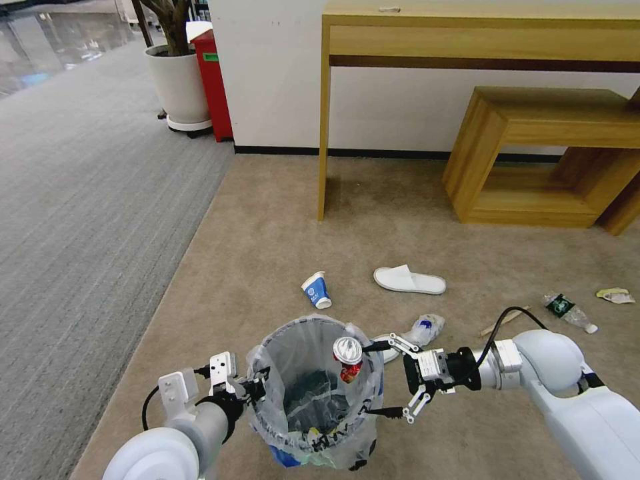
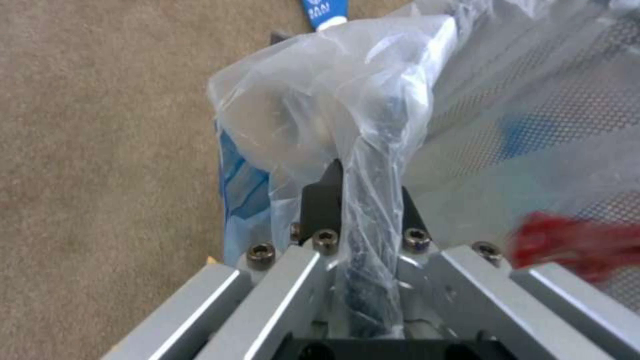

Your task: Pick up the trash bin and place the garbage on the floor into it.

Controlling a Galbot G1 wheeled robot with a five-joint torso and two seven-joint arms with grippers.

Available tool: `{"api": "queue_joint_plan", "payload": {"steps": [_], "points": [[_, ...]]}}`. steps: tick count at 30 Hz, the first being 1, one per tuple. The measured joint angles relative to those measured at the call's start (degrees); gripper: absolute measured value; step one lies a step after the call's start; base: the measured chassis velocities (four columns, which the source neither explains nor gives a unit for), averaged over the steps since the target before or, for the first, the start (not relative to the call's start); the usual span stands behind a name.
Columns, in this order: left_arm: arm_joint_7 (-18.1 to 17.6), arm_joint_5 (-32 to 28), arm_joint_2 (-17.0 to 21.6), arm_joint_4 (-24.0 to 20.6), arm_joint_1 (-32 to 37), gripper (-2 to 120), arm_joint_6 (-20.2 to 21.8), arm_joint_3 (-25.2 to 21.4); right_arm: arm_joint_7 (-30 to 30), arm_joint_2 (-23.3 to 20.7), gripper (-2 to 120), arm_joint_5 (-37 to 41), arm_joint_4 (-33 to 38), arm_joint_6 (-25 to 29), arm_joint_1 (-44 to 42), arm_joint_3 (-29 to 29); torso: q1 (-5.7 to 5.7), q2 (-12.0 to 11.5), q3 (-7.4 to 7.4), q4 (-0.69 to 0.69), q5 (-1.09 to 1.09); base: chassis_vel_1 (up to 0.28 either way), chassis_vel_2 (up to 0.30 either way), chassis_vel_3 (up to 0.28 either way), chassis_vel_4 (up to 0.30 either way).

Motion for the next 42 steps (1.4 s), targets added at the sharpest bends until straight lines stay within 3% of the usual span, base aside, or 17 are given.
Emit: {"api": "queue_joint_plan", "payload": {"steps": [13, 22, 24, 28, 30, 31, 34, 35, 37, 42], "points": [[0.3, 0.1, -0.1, 0.0, -0.1, 1, 0.0, 0.0, -1.2, -0.3, 100, 1.7, 0.7, 0.3, -0.5, 1.4, 0.0, 0.0, 0.0, 0.0, 0.0, 0.0, 0.0, 0.0, 0.0], [0.4, 0.4, -0.1, 1.3, -0.7, 1, 0.0, -0.5, 1.4, 0.0, 100, 13.3, 2.1, 0.5, -1.2, -0.9, 0.0, 0.0, 0.0, 0.0, 0.0, 0.0, 0.0, 0.0, 0.0], [0.1, 0.4, -0.2, 2.0, -1.4, 1, 0.0, -1.8, 6.3, 0.4, 100, 19.8, 3.4, 0.2, -1.3, -1.5, 0.0, 0.0, 0.0, 0.0, 0.0, 0.0, 0.0, 0.0, 0.0], [-1.0, -0.2, -0.3, 2.4, -1.9, 1, 0.0, -3.1, 11.9, 0.6, 100, 24.0, 4.5, 0.6, -1.5, -1.8, 0.0, 0.0, 0.0, 0.0, 0.0, 0.0, 0.0, 0.0, 0.0], [-2.8, -1.5, -0.9, 2.5, -2.4, 1, 0.0, -5.6, 25.9, 1.2, 100, 27.2, 6.5, 2.2, -2.1, -2.1, 0.0, 0.0, 0.0, 0.0, -0.01, 0.0, 0.0, 0.0, 0.0], [-2.8, -1.5, -0.9, 2.5, -2.4, 1, 0.0, -5.6, 25.9, 1.2, 100, 27.2, 6.5, 2.2, -2.1, -2.1, 0.0, 0.0, 0.0, 0.0, -0.01, 0.0, 0.0, 0.0, 0.0], [-5.3, -2.7, -1.2, 2.4, -2.6, 1, 0.0, -9.4, 47.6, 2.5, 100, 25.9, 8.7, 2.6, -3.6, -1.8, 0.0, 0.0, 0.0, 0.0, -0.01, 0.0, 0.0, 0.0, 0.0], [-5.3, -2.7, -1.2, 2.4, -2.6, 1, 0.0, -9.4, 47.6, 2.5, 100, 25.9, 8.7, 2.6, -3.6, -1.8, 0.0, 0.0, 0.0, 0.0, -0.01, 0.0, 0.0, 0.0, 0.0], [-7.4, -3.2, -1.3, 2.0, -2.5, 1, -0.4, -12.4, 56.6, 4.0, 100, 22.8, 8.6, 2.9, -4.9, 0.3, 0.01, 0.0, 0.0, 0.0, 0.0, 0.0, 0.0, 0.0, 0.0], [-8.6, -2.9, -1.2, 1.8, -2.3, 1, -1.1, -15.1, 61.7, 5.6, 100, 19.7, 7.8, 3.7, -6.7, 3.0, 0.01, 0.0, 0.0, 0.0, 0.0, 0.0, 0.0, 0.0, 0.0]]}}
